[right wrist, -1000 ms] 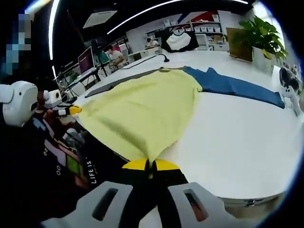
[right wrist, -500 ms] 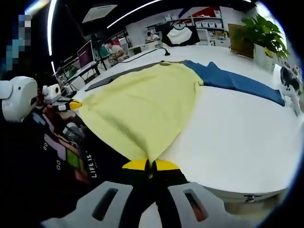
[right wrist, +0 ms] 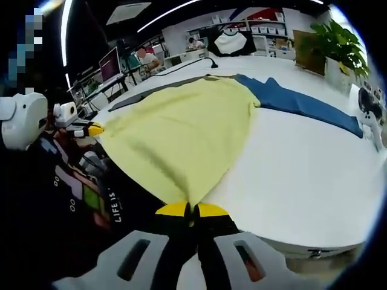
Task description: Fold the garment on the visible template until the final outline fits inside the template.
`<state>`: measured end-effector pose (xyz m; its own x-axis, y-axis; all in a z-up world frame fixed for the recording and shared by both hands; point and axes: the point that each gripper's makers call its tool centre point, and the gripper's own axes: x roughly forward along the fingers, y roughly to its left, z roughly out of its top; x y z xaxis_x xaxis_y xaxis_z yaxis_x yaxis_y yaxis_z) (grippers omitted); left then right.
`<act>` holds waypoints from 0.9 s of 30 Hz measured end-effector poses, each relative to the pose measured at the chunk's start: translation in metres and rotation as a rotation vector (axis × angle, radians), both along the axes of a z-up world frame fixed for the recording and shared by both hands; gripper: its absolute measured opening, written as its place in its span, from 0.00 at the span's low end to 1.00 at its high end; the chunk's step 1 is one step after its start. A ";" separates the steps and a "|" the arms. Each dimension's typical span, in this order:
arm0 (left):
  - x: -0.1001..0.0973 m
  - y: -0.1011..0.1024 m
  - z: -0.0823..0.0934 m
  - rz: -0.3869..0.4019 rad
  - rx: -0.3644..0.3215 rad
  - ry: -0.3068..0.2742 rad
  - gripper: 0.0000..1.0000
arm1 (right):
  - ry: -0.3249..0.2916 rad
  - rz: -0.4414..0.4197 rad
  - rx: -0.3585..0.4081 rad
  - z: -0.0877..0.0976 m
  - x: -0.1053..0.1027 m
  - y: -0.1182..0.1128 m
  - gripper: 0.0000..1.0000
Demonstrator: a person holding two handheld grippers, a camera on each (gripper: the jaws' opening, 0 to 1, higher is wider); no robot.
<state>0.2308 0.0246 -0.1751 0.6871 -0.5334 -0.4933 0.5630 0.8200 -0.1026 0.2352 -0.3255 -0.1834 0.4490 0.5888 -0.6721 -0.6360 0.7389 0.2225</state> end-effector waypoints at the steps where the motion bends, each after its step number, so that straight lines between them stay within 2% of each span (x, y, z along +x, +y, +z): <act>1: 0.000 0.000 0.001 -0.007 0.008 -0.007 0.03 | -0.008 0.002 -0.001 0.001 0.000 0.000 0.02; 4: 0.002 0.001 0.004 -0.016 0.042 -0.037 0.07 | -0.045 0.011 -0.004 0.007 0.001 -0.003 0.08; 6: 0.003 0.005 0.007 -0.004 0.043 -0.047 0.10 | -0.079 0.004 -0.016 0.010 0.005 -0.006 0.16; 8: 0.005 0.009 0.010 0.008 0.030 -0.048 0.11 | -0.164 -0.035 -0.056 0.016 0.017 -0.017 0.26; 9: 0.005 0.010 0.010 0.007 0.026 -0.043 0.12 | -0.210 -0.047 -0.093 0.019 0.023 -0.023 0.35; 12: 0.006 0.010 0.014 0.015 -0.002 -0.048 0.16 | -0.218 -0.069 -0.101 0.020 0.025 -0.029 0.49; 22: 0.019 0.013 0.031 0.048 0.004 -0.134 0.29 | -0.324 -0.114 -0.094 0.035 0.045 -0.035 0.70; 25: 0.023 0.017 0.037 0.061 0.004 -0.160 0.30 | -0.346 -0.127 -0.094 0.039 0.050 -0.037 0.73; 27: 0.025 0.019 0.042 0.065 0.008 -0.179 0.30 | -0.373 -0.167 -0.083 0.044 0.058 -0.042 0.81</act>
